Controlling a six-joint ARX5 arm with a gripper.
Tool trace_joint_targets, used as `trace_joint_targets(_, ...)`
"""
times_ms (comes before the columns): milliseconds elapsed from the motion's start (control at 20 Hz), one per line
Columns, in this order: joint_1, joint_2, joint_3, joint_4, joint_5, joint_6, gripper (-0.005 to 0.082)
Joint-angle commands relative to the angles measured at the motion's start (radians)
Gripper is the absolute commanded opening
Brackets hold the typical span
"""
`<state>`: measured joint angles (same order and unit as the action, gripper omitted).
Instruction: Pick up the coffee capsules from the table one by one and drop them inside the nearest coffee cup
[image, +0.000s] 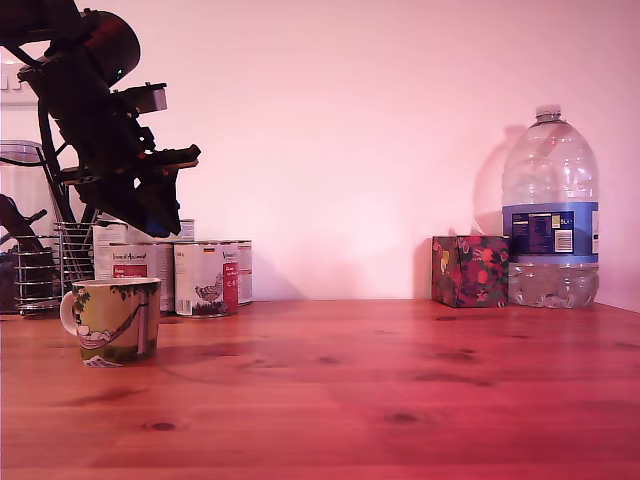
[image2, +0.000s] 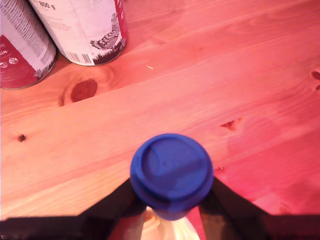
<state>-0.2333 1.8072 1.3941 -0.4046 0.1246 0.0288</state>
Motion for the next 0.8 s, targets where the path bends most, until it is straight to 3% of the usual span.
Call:
trace_joint_targets(0,0.005,-0.023,-0.013,0.008,-0.002,-0.003,0.0204)
trace_joint_targets(750,0.006,-0.024,-0.012,-0.006,-0.002,-0.002,0.0196)
